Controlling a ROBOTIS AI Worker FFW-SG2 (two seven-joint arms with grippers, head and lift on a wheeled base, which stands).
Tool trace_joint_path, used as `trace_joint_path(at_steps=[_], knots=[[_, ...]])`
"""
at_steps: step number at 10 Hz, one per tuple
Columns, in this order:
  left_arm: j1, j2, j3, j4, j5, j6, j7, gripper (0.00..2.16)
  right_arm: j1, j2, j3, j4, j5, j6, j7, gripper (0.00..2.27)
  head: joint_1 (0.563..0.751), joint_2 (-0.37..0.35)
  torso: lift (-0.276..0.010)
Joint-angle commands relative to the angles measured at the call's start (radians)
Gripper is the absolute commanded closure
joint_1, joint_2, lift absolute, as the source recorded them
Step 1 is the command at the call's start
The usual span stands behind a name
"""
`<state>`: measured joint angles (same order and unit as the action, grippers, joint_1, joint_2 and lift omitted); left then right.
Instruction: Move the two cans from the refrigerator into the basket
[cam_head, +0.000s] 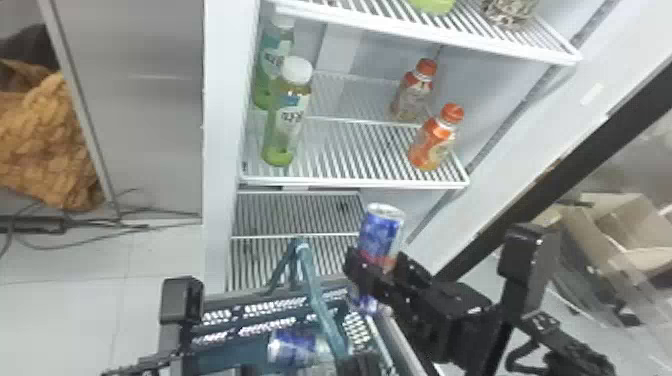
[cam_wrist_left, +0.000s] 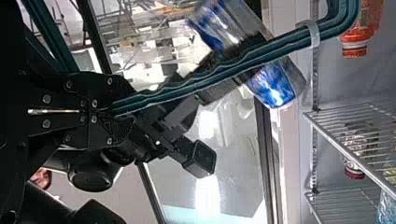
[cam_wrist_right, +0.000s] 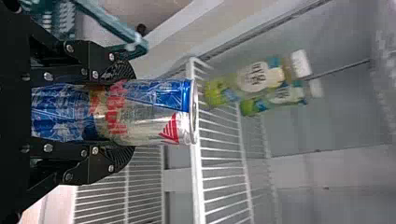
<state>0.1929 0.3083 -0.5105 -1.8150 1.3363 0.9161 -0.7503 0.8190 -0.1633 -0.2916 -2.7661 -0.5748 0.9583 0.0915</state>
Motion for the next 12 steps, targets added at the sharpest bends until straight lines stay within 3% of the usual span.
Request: trace_joint_path(at_steps=[1,7,9,12], knots=[[0.001,0.0,0.0,0.0,0.0,0.002,-0.001,1.18,-0.012,0.002,-0.012,0.011,-0.002,0.065,0.014,0.8,0.695,-0.35,-0.276],[-0.002,-0.001,0.0,0.0,-0.006,0.004,0.0,1.18,-0.066,-0.001,-0.012,0.058,0.01,0.269,0.057,0.78,0.695,-0.35,-0.276],[-0.002,-0.001,-0.002,0.0,-0.006,0.004,0.0,1.18,-0.073,-0.001,-0.012,0.065,0.02,0.261,0.079,0.46,0.695,-0.35,-0.276],[0.001,-0.003,0.0,0.0,-0.006,0.004,0.0,1.18,-0.066,0.002,-0.012,0.082,0.04,0.117,0.108,0.36,0.695,-0.35,-0.276]])
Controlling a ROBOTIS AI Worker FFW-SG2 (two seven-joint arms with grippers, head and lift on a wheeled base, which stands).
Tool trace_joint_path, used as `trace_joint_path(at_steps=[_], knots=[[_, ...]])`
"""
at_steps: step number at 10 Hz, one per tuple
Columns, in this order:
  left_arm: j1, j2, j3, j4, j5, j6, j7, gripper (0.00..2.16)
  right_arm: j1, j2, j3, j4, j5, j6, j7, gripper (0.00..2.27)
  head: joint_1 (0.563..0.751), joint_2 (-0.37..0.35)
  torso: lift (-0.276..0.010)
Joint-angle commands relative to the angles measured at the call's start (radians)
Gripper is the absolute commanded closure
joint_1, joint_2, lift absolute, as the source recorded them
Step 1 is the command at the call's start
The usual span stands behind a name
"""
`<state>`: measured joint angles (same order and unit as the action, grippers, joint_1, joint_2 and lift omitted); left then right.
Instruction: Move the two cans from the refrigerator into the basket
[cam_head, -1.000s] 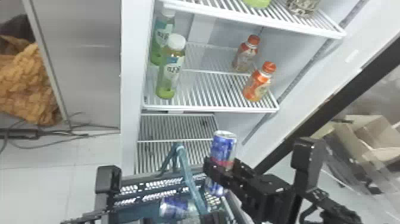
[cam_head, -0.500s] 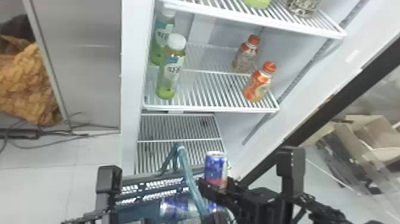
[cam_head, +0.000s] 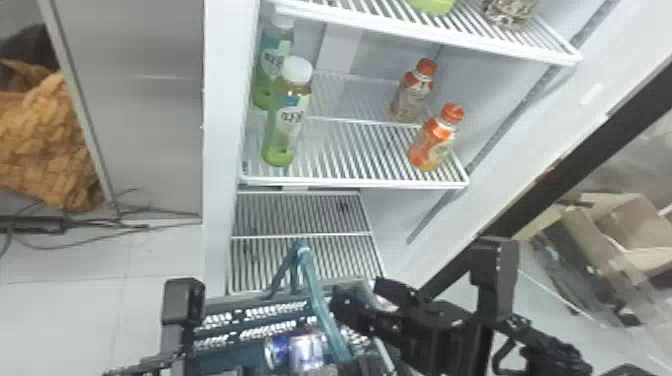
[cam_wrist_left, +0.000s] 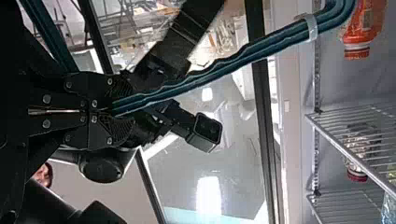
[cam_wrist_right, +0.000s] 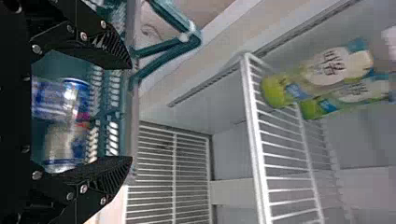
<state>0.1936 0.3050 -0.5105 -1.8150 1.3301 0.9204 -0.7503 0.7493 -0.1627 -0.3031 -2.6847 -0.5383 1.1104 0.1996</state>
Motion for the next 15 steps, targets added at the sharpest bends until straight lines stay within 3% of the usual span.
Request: trace_joint_path(at_steps=[1,8,15], knots=[[0.0,0.0,0.002,0.0,0.0,0.0,0.0,1.18,0.011,0.006,0.0,-0.002,0.018,-0.102,0.0,0.37,0.695,-0.35,-0.276],[-0.002,0.002,0.0,0.0,0.002,0.0,0.0,1.18,0.041,0.012,0.026,0.023,0.123,-0.546,-0.022,0.37,0.695,-0.35,-0.276],[-0.002,0.003,0.002,0.0,0.0,0.002,0.0,1.18,0.075,0.012,0.08,0.124,0.149,-0.934,-0.086,0.37,0.695,-0.35,-0.276]])
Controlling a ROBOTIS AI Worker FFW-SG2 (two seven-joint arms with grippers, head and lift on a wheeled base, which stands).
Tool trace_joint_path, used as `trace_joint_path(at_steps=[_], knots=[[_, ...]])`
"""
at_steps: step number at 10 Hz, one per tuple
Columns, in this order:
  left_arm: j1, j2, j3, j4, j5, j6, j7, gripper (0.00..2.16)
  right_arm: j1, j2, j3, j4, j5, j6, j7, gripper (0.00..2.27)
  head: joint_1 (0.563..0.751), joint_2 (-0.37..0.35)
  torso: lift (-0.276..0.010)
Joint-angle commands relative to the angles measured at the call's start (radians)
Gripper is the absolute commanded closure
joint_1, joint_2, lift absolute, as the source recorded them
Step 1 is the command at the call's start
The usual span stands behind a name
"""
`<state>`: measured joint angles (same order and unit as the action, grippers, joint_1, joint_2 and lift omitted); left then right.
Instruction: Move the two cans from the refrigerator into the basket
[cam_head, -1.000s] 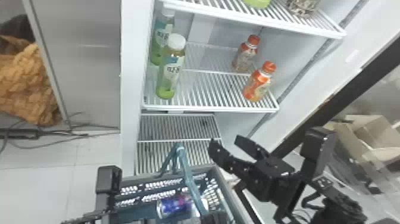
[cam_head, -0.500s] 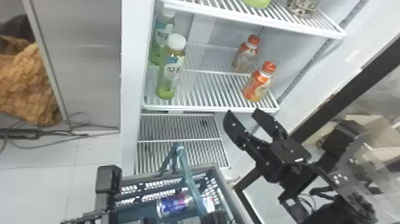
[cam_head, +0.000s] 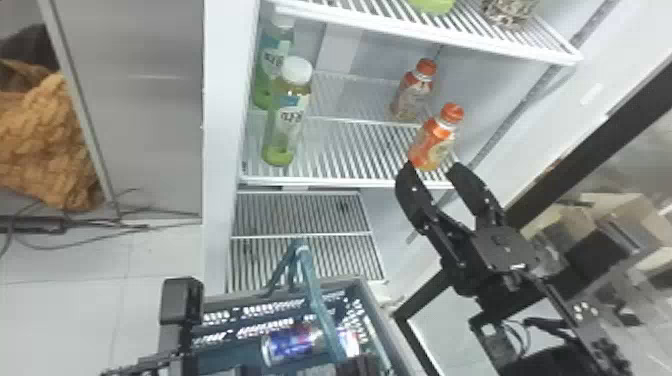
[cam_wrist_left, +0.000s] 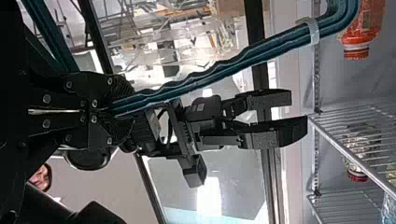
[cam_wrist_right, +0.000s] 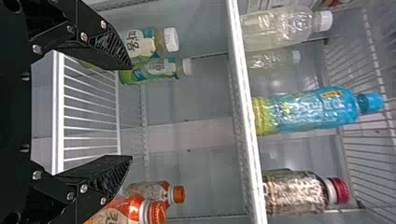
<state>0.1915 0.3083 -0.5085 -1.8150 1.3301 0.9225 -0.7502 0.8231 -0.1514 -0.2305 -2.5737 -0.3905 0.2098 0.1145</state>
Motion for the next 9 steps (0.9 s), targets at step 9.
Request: trace_joint_path(at_steps=[9], knots=[[0.005,-0.005,0.0,0.0,-0.002,0.003,0.0,1.18,0.006,0.007,0.061,0.111,0.05,-0.163,-0.033,0.37,0.695,-0.35,-0.276]])
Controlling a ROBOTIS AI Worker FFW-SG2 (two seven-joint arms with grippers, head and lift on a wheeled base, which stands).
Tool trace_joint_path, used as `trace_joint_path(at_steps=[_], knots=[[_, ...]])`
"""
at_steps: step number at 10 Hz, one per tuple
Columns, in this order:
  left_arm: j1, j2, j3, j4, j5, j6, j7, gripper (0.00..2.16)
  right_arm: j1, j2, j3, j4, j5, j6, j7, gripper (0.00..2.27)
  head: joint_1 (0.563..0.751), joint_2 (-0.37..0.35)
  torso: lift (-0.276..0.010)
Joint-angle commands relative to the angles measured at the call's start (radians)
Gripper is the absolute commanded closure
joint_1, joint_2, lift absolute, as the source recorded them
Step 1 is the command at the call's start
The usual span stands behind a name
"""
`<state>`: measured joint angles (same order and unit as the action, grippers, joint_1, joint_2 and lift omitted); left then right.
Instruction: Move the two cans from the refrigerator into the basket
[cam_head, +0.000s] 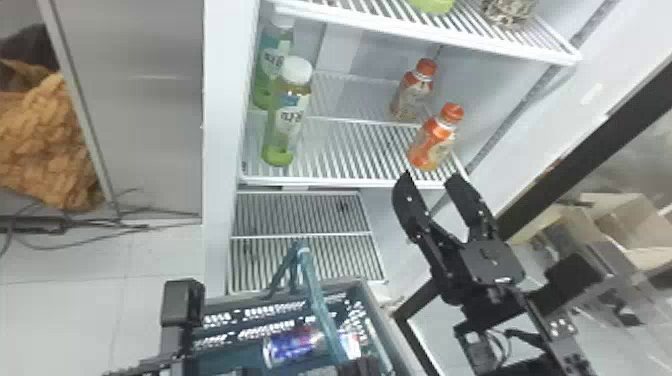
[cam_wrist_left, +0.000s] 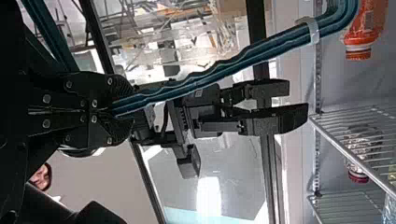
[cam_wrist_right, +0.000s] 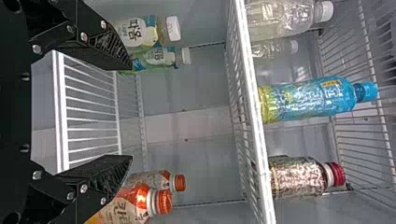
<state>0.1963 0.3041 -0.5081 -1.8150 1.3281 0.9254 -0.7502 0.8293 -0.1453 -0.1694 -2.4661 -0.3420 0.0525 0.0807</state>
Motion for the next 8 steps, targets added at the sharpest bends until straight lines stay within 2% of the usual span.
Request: trace_joint_path(at_steps=[1,8], knots=[[0.0,0.0,0.0,0.0,0.0,0.002,0.0,1.18,0.0,0.001,0.0,0.006,0.003,-0.008,-0.001,0.37,0.695,-0.35,-0.276],[0.0,0.0,-0.002,0.0,0.0,0.002,-0.001,1.18,0.003,0.003,0.0,0.006,0.005,-0.026,-0.002,0.37,0.695,-0.35,-0.276]])
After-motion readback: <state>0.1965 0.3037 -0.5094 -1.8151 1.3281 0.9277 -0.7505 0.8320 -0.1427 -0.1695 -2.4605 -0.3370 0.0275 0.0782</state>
